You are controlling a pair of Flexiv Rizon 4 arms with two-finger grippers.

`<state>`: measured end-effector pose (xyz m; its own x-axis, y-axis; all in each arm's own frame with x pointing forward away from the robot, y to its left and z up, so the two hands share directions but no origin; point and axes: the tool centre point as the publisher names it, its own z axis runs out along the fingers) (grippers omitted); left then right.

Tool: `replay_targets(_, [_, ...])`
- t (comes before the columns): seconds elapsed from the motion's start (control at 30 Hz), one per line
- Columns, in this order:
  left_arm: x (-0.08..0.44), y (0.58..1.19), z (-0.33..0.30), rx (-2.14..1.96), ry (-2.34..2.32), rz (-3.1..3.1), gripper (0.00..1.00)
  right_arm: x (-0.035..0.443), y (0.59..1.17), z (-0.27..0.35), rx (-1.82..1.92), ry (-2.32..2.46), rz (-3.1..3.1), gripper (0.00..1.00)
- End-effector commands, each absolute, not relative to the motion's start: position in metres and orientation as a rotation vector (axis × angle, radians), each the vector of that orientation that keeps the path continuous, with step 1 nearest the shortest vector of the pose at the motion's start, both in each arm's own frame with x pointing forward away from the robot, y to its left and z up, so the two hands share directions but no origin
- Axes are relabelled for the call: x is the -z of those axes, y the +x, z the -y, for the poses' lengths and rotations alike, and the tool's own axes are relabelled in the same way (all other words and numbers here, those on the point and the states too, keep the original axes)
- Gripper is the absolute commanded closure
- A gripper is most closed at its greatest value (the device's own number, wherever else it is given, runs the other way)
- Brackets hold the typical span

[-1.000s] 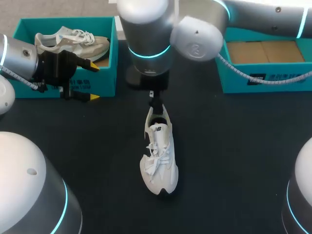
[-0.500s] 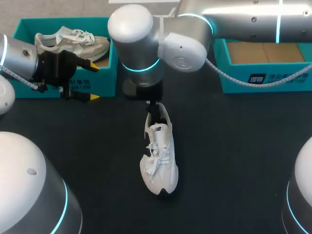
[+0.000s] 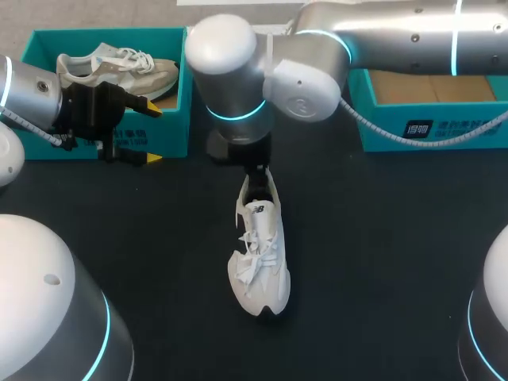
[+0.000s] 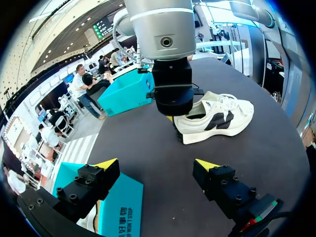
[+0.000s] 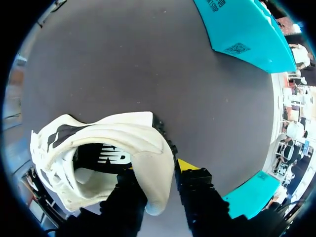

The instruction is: Take the shoe out of the shoebox, open the shoe tongue, remove and reinsert the insole, then place the shoe into the shoebox

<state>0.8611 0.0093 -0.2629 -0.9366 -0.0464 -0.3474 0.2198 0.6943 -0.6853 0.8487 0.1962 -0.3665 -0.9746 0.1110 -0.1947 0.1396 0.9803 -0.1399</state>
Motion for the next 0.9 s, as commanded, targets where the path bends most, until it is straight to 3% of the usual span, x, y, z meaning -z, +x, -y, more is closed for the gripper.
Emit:
replay_targets(0.03, [0.263, 0.86, -0.009, 1.098, 0.135, -2.568, 0.0, 0.371, 0.848, -0.199, 0.257, 0.248, -2.925, 1.0])
replay_targets(0.33, [0.263, 0.86, -0.009, 1.098, 0.135, -2.568, 0.0, 0.331, 0.841, -0.186, 0.272, 0.492, -2.853, 1.0])
replay_targets(0.63, [0.263, 0.86, -0.009, 1.098, 0.135, -2.568, 0.0, 0.225, 0.833, -0.176, 0.241, 0.442, -2.822, 1.0])
replay_targets(0.9, [0.263, 0.86, -0.009, 1.098, 0.135, -2.568, 0.0, 0.16, 0.839, -0.162, 0.223, 0.332, -2.751, 1.0])
